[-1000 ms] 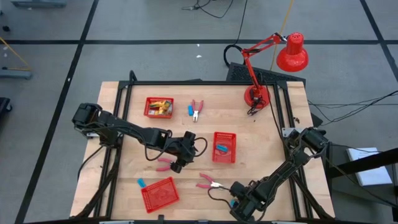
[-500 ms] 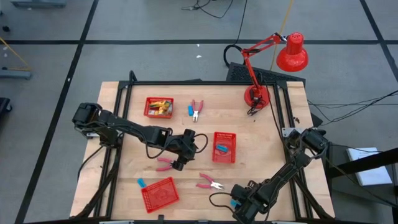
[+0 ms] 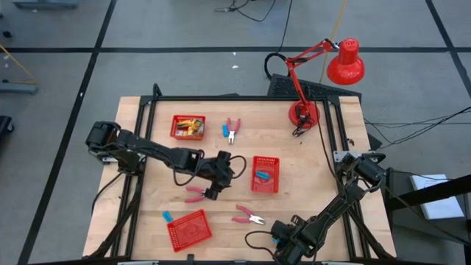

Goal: Pick & Place School Supplies
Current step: Put the blue eraser into the middle red basket

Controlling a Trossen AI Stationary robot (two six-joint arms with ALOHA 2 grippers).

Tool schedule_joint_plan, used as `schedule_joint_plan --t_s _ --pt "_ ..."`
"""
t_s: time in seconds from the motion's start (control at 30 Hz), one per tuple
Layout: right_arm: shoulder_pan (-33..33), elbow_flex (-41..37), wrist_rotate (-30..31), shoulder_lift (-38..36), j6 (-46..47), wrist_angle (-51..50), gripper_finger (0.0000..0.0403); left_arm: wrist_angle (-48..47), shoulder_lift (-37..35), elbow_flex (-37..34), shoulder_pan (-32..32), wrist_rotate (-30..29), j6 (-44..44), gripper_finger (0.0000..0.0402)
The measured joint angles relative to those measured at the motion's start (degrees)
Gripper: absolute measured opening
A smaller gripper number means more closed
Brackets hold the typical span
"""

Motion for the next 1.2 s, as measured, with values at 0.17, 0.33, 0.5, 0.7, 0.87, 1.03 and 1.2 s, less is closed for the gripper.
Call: schedule_joint_plan --t_s 0.17,0.33,0.5,0.7,0.87,1.03,1.2 --pt "0.0 0.0 0.1 0.2 -0.1 -0.9 0.007 0.0 0.0 0.0 0.8 0.0 0.0 0.0248" --pt "0.0 0.0 1.7 0.2 -1.8 -1.4 0.0039 0.0 0.0 0.0 1.1 0.0 0.1 0.0248" --pt "0.1 0.0 4.7 0.3 -1.9 -2.1 0.0039 0.0 0.0 0.0 1.1 -0.1 0.3 0.0248" --pt "0.1 0.9 7.9 0.4 -2.5 -5.0 0.0039 0.0 0.0 0.0 1.6 -0.1 0.3 0.0248" --pt "-0.4 3.3 11.3 0.7 -5.5 -8.6 0.0037 0.0 0.0 0.0 2.2 -0.1 0.2 0.0248" --pt "-2.0 4.0 20.0 0.6 -9.9 -9.6 0.0031 0.7 0.0 0.0 2.3 -0.1 0.3 0.0248" --pt "-4.3 3.7 28.8 0.3 -14.0 -11.6 0.0004 1.1 -0.4 -0.1 2.4 -0.1 0.9 0.0248"
